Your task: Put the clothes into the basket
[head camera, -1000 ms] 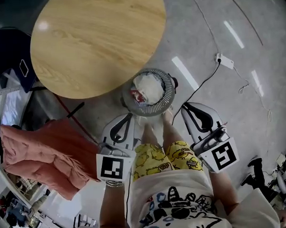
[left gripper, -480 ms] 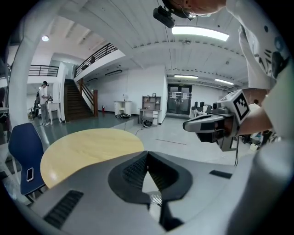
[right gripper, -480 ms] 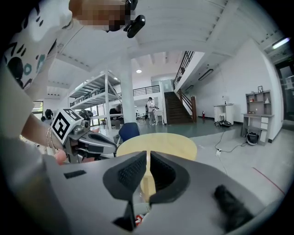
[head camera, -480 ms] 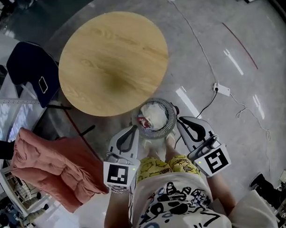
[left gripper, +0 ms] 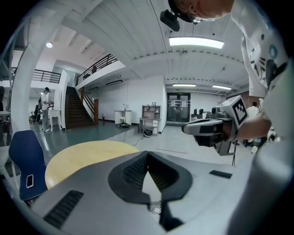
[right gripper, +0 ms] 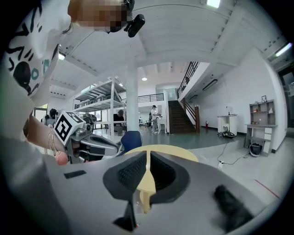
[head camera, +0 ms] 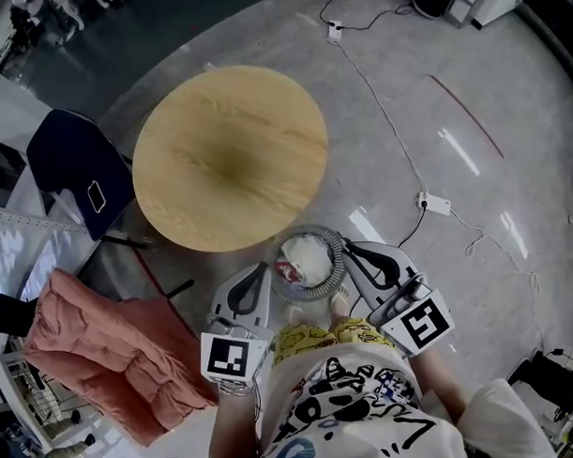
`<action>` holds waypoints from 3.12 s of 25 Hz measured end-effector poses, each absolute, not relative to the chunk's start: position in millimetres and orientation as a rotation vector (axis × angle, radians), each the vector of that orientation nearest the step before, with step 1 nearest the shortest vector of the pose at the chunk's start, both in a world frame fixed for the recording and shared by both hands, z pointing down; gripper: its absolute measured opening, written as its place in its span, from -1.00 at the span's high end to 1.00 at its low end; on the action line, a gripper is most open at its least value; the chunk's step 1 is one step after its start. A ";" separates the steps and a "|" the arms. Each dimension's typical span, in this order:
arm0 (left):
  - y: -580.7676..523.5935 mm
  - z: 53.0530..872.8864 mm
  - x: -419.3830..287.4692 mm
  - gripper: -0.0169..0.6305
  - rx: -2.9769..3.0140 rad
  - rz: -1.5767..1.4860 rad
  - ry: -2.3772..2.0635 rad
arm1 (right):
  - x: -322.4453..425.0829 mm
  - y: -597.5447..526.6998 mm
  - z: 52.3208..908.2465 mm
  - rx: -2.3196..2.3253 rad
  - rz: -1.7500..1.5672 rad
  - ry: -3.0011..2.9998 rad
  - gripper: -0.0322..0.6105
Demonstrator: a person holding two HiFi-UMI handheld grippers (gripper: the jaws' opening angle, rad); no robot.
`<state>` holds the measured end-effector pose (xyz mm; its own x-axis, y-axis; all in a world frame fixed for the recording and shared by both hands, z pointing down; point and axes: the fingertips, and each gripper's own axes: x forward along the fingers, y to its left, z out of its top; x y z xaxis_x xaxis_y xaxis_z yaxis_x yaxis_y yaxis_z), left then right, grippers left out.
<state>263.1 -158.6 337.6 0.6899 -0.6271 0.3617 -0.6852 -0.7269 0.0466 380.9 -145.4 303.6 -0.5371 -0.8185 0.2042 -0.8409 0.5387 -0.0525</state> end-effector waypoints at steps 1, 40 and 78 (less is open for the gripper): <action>-157.8 335.0 263.4 0.90 2.730 0.480 -1.061 | 380.9 -145.2 299.2 1.434 0.208 -2.623 0.80; -157.3 230.8 184.0 0.90 2.764 0.303 -1.369 | 369.0 -150.9 207.2 1.280 -0.136 -2.665 0.81; -152.6 235.8 141.0 0.90 2.666 0.332 -1.532 | 370.2 -158.3 213.8 1.262 -0.186 -2.606 0.81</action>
<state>141.0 -152.6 235.8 0.4867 -0.8482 0.2090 -0.8587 -0.5085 -0.0639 370.2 -158.3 213.8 -0.5983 -0.7854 0.1585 -0.7548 0.6189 0.2172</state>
